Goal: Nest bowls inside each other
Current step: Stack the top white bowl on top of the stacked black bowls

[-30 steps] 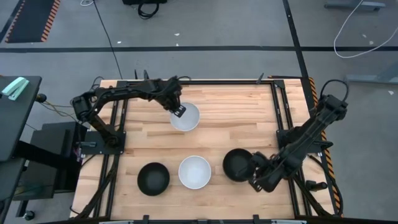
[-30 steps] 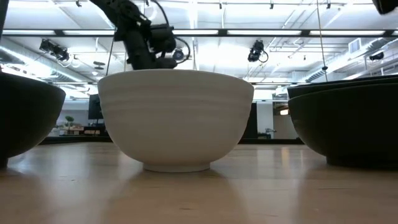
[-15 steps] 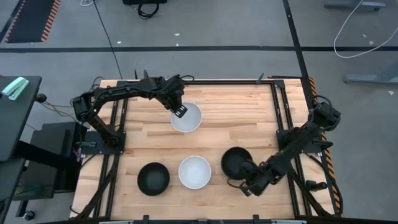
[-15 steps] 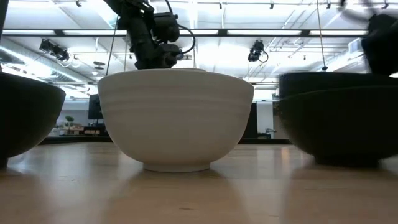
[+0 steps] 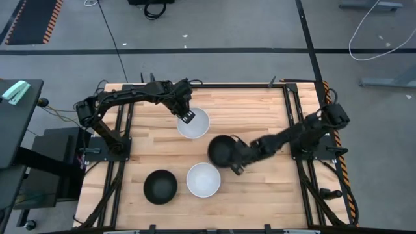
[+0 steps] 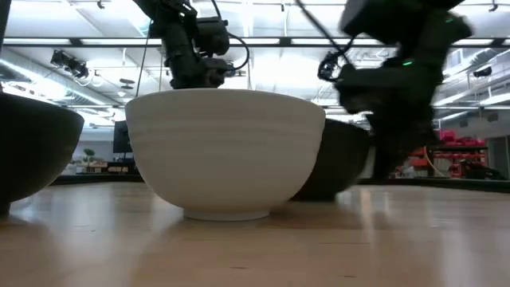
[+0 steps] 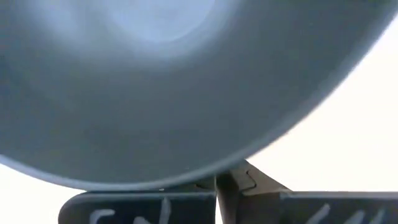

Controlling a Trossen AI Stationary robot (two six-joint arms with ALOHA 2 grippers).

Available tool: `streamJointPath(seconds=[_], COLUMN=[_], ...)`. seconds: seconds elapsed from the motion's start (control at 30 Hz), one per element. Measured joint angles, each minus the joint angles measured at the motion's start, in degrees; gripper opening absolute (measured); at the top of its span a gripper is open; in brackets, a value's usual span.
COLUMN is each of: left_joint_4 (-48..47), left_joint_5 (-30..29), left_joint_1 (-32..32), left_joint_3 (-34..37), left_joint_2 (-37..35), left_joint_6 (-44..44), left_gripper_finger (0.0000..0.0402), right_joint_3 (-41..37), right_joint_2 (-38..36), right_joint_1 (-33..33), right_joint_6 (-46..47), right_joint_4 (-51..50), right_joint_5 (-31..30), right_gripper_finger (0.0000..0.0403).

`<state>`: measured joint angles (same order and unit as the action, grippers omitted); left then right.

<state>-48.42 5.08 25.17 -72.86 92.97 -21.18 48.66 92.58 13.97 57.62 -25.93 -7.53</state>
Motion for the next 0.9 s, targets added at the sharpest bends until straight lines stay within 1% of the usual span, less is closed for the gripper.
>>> streamJointPath(seconds=[0.23, 0.37, 0.47, 0.57, 0.67, 0.8, 0.9], left_joint_4=[-0.9, -1.3, -3.6, -7.2, -11.0, -13.9, -15.7], left_joint_5=[-0.4, -0.4, -0.6, -1.8, -1.6, 0.0, 0.1], left_joint_1=[1.1, 1.1, 1.4, 1.8, 1.4, -1.5, -4.4], left_joint_3=[0.0, 0.0, -2.2, -6.9, -12.9, -19.0, -20.8], left_joint_2=[0.0, -0.5, -0.7, -0.8, -0.8, -0.9, -0.8], left_joint_6=[0.0, 0.0, 0.2, 0.9, 1.8, 2.1, 1.6], left_gripper_finger=[0.0011, 0.0008, 0.0009, 0.0009, 0.0009, 0.0009, 0.0009], right_joint_3=[3.1, 5.1, 5.9, 6.2, 6.2, 6.2, 6.2], right_joint_2=[0.0, 0.0, 0.0, 0.0, 0.0, -1.3, -4.4], right_joint_1=[-10.9, -15.2, -17.6, -18.4, -18.3, -17.5, -16.0], right_joint_6=[-12.1, -17.0, -19.7, -21.4, -22.3, -22.7, -21.6], right_joint_4=[2.8, 4.1, 3.9, 4.0, 3.0, 1.0, -1.9], right_joint_5=[-1.3, -1.3, -1.0, -0.2, 0.1, 0.1, 0.1], right_gripper_finger=[0.0, 0.0, 0.0, 0.0, 0.0, 0.0, 0.0])
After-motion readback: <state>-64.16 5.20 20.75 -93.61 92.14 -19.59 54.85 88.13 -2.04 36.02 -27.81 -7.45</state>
